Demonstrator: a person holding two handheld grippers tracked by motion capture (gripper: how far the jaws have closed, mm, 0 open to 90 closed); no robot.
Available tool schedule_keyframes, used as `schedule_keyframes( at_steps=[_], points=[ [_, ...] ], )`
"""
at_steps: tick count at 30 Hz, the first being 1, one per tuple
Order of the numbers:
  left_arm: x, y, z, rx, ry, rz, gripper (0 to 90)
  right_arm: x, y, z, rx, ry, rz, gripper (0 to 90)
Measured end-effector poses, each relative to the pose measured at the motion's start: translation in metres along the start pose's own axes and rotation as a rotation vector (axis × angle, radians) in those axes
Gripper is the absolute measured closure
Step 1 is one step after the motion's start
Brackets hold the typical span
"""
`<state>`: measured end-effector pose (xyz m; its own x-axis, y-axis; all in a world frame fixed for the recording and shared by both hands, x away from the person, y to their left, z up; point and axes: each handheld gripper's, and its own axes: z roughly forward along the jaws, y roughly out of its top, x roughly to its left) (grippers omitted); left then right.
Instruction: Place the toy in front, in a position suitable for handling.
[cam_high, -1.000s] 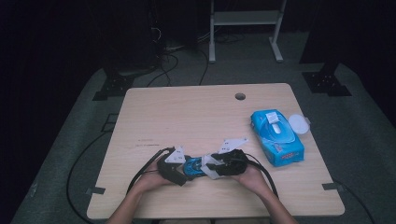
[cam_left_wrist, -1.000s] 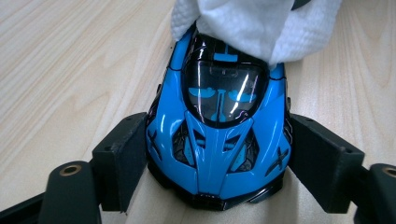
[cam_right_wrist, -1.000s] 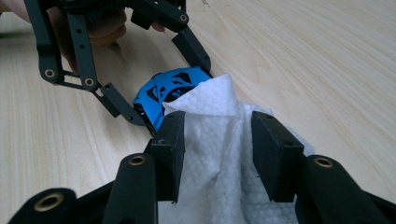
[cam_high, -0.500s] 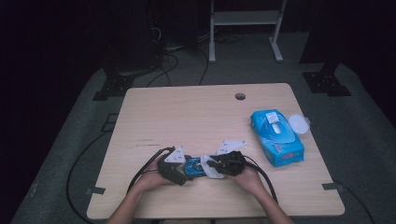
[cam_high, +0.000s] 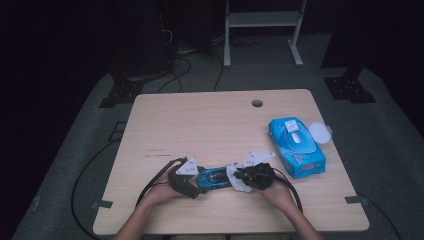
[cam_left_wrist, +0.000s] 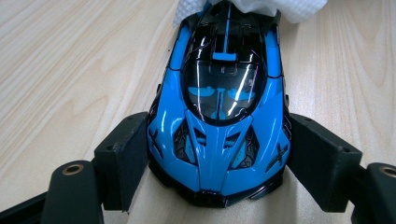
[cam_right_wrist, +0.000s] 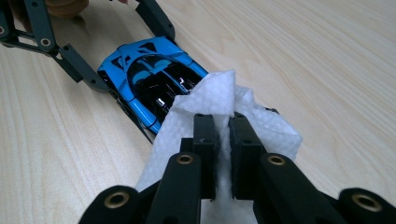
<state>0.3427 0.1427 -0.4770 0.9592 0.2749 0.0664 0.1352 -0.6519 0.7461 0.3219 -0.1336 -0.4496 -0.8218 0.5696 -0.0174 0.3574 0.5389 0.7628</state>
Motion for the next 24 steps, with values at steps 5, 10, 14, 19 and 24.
schedule_keyframes(
  at_steps=[5,10,14,19,24],
  points=[
    [0.000,0.000,0.000,-0.002,-0.003,-0.001,24.7,0.010,0.002,0.006,-0.019,0.029,-0.015,82.9],
    [0.001,-0.001,0.000,-0.008,-0.006,-0.001,24.8,0.013,0.005,0.010,-0.029,0.053,-0.023,82.9],
    [0.001,-0.002,0.000,-0.007,-0.009,-0.004,24.9,0.005,0.000,0.005,-0.019,0.038,-0.002,82.8],
    [0.000,0.000,0.001,-0.009,-0.006,0.004,25.0,-0.004,-0.009,-0.003,-0.029,0.030,0.046,82.8],
    [0.001,0.000,0.001,-0.009,-0.010,0.001,25.0,0.000,-0.004,0.002,-0.032,0.042,0.051,83.0]
  ],
)
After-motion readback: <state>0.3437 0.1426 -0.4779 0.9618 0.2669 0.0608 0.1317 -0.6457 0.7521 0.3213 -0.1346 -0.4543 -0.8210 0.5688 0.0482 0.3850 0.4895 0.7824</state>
